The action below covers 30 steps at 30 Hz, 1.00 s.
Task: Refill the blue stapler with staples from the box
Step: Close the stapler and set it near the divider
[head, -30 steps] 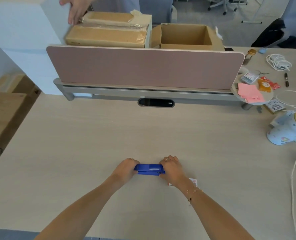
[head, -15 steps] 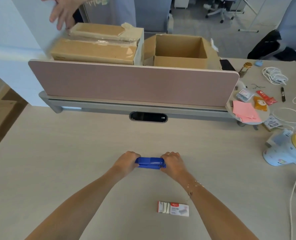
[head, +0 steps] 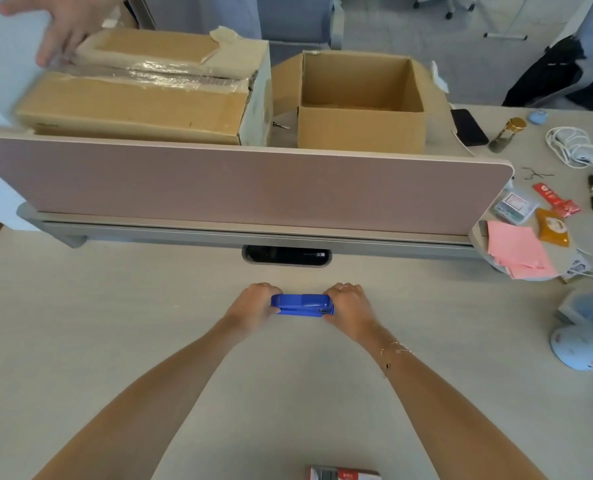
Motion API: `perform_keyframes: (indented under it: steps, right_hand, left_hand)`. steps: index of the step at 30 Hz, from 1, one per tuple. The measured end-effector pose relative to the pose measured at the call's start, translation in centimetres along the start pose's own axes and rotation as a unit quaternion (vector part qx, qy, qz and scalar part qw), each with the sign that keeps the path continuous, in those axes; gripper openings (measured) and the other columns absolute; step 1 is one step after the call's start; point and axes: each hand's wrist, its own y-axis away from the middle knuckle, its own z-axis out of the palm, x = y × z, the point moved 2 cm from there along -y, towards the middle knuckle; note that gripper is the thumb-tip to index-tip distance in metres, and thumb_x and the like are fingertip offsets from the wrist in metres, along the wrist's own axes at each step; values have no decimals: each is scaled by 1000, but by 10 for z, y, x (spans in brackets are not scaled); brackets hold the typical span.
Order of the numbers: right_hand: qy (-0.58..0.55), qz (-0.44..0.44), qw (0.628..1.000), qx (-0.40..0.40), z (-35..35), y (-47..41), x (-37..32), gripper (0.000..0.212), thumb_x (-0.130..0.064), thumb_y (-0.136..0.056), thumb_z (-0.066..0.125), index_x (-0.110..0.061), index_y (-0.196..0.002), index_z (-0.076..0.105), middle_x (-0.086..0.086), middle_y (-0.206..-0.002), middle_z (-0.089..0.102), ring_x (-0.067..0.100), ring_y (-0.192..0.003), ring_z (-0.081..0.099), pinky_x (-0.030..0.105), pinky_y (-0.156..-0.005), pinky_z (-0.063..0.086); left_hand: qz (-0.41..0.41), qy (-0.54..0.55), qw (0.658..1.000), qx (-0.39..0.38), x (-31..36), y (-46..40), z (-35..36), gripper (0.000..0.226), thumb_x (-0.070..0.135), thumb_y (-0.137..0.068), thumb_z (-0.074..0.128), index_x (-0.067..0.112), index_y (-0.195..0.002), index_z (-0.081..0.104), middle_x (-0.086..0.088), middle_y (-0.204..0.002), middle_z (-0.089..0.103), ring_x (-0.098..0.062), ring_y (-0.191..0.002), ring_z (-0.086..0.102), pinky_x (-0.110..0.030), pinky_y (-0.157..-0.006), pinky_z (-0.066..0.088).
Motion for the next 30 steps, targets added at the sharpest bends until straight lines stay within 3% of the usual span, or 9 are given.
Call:
perform_keyframes:
  steps: [7, 11, 15, 20, 25, 30]
  right_hand:
    - [-12, -6, 1000, 7, 1, -42, 18, 30, -23, -79, 64, -14, -108, 59, 8, -104, 64, 26, -96, 54, 30, -89, 35]
    - [-28, -2, 1000, 9, 4, -62, 26, 32, -22, -78, 67, -12, -107, 60, 10, -103, 64, 28, -95, 54, 32, -88, 36]
    - [-52, 11, 999, 13, 8, -71, 30, 31, -19, -78, 68, -11, -107, 60, 10, -105, 63, 29, -99, 54, 33, -88, 35]
    - [-66, 20, 998, 13, 10, -75, 34, 32, -17, -77, 69, -12, -107, 59, 9, -107, 61, 27, -102, 53, 33, -88, 34]
    - [-56, 36, 998, 2, 11, -77, 31, 33, -17, -78, 69, -12, -109, 57, 9, -110, 59, 28, -105, 51, 34, -88, 36]
    - [-55, 56, 997, -13, 8, -76, 26, 32, -16, -79, 66, -12, -109, 55, 10, -112, 56, 29, -105, 50, 36, -89, 38]
  left_hand:
    - [3, -10, 1000, 4, -7, -41, -8, 11, 8, -83, 64, 8, -93, 65, -14, -88, 67, -29, -82, 60, -31, -67, 43]
    - [6, -2, 1000, 1, -14, -62, -12, 20, 6, -82, 64, 7, -103, 65, -14, -96, 66, -29, -90, 59, -38, -76, 49]
    - [0, -4, 1000, -10, -19, -76, -8, 15, 6, -82, 65, 4, -97, 64, -16, -93, 63, -31, -89, 57, -37, -75, 46]
    - [-9, -5, 999, -34, -26, -86, -5, 24, 10, -81, 68, 5, -104, 63, -15, -102, 61, -29, -94, 57, -40, -83, 49]
    - [-5, -13, 1000, -23, -26, -85, -1, 27, 9, -82, 67, 7, -108, 62, -15, -101, 62, -30, -95, 58, -37, -79, 47]
    - [-6, -31, 999, -30, -25, -83, -1, 28, 11, -83, 64, 9, -110, 59, -14, -108, 59, -31, -98, 58, -42, -83, 50]
